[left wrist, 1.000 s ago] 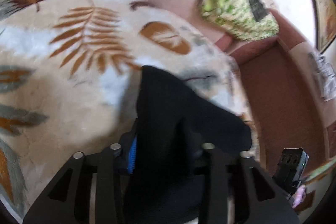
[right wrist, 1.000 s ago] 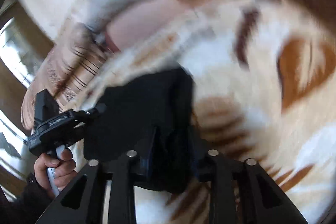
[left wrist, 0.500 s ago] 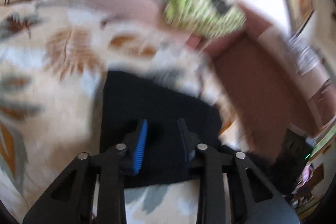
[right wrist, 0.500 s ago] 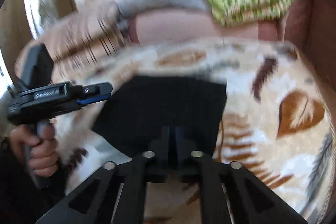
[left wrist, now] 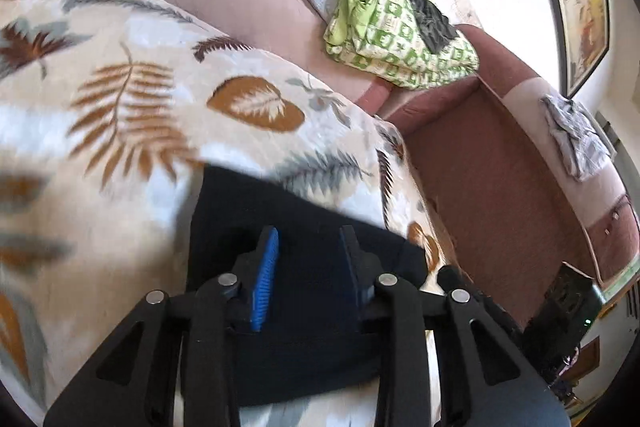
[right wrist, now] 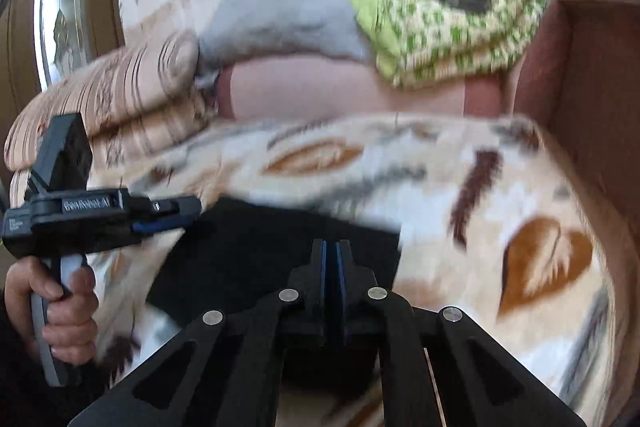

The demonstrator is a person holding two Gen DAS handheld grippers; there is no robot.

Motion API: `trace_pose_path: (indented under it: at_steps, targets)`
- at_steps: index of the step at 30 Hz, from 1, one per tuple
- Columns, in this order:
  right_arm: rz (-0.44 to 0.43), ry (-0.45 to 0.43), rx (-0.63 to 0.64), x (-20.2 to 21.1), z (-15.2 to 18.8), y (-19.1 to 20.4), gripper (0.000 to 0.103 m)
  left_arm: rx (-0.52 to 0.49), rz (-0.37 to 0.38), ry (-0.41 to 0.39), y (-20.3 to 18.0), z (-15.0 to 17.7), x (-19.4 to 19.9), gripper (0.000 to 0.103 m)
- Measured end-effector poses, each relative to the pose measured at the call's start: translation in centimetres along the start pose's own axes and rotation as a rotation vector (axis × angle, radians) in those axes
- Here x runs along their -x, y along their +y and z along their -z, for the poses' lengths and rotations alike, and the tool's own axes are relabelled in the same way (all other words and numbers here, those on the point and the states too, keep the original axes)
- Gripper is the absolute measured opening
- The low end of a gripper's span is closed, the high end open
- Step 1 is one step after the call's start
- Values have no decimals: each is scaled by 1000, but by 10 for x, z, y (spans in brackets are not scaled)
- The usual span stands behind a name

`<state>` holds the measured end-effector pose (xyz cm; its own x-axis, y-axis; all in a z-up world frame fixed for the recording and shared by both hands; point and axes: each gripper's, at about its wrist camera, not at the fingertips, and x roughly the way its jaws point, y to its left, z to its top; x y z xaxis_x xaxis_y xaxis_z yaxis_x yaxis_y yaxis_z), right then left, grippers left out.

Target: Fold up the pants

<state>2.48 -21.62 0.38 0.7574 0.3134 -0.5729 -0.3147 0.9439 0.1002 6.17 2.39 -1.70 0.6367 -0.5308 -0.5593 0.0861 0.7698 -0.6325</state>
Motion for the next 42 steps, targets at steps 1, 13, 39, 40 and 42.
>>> trace_pose_path:
  at_steps: [1,13,39,40,42]
  targets:
    - [8,35,-17,-13,-1,-5,6,14,-23,17,4,-7,-11,28]
    - [16,212,-134,-75,19,-31,0,-55,-125,91,20,-7,-55,22]
    - [66,109,50,-24,49,23,35,-380,-417,33,-34,72,-15,62]
    - [64,108,49,-23,49,23,36,-380,-416,34,-34,72,-15,62]
    - [65,105,50,-23,50,23,36,-378,-412,34,-35,73,-15,62]
